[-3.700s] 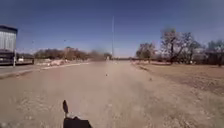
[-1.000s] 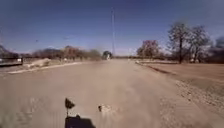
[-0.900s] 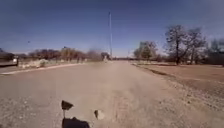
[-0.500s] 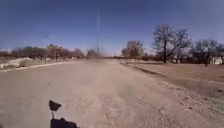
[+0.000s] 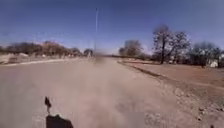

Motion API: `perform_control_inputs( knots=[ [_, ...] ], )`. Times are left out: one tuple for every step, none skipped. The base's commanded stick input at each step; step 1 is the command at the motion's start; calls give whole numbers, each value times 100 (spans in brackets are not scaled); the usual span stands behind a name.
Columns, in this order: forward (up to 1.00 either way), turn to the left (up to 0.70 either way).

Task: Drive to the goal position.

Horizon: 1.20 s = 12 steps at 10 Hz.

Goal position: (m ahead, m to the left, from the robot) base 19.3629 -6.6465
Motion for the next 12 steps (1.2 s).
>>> perform_control_inputs(
  knots=[
    [100,27],
    [100,27],
    [100,27],
    [100,27],
    [100,27],
    [100,27],
    [100,27],
    [100,27],
    [100,15],
    [100,3],
    [100,0],
    [100,0]
  ],
)
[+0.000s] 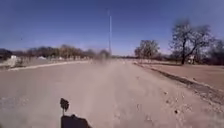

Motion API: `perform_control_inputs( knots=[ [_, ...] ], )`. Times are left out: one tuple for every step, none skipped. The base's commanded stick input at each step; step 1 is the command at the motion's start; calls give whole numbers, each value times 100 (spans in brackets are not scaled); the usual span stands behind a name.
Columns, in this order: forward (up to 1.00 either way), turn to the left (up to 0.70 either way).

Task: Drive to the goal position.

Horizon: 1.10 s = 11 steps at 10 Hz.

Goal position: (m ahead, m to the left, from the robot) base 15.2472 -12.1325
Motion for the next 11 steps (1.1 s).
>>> perform_control_inputs(
  knots=[
    [100,0],
    [100,0],
    [100,0],
    [100,0],
    [100,0],
    [100,0],
    [100,0],
    [100,0],
    [100,0],
    [100,0],
    [100,0]
  ],
)
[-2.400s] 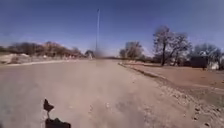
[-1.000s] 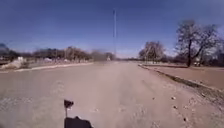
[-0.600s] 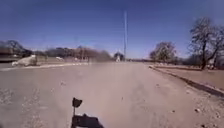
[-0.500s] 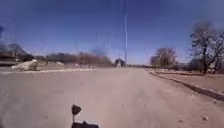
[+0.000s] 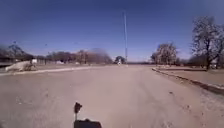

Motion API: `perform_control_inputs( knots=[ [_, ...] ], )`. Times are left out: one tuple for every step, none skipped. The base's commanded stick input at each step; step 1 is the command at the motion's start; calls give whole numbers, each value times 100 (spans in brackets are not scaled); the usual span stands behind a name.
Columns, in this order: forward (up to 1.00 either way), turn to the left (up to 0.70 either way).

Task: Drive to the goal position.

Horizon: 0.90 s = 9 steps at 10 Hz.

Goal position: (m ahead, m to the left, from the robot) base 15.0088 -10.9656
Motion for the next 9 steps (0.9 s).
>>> perform_control_inputs(
  knots=[
    [100,0],
    [100,0],
    [100,0],
    [100,-27],
    [100,-27],
    [100,-21],
    [100,-10],
    [100,0],
    [100,0]
  ],
)
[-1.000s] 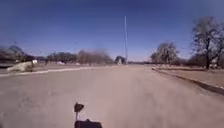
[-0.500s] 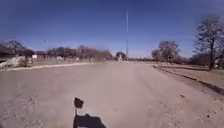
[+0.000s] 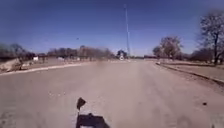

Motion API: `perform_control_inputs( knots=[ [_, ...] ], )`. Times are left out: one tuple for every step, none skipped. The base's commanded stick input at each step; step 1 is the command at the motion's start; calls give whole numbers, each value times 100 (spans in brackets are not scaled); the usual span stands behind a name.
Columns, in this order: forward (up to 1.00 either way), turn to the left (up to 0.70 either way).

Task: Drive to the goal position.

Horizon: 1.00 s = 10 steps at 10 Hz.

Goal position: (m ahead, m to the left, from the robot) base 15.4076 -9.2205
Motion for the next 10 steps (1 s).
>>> perform_control_inputs(
  knots=[
    [100,0],
    [100,0],
    [100,0],
    [100,0],
    [100,0],
    [100,0],
    [100,0],
    [100,0],
    [100,0],
    [100,0]
  ],
)
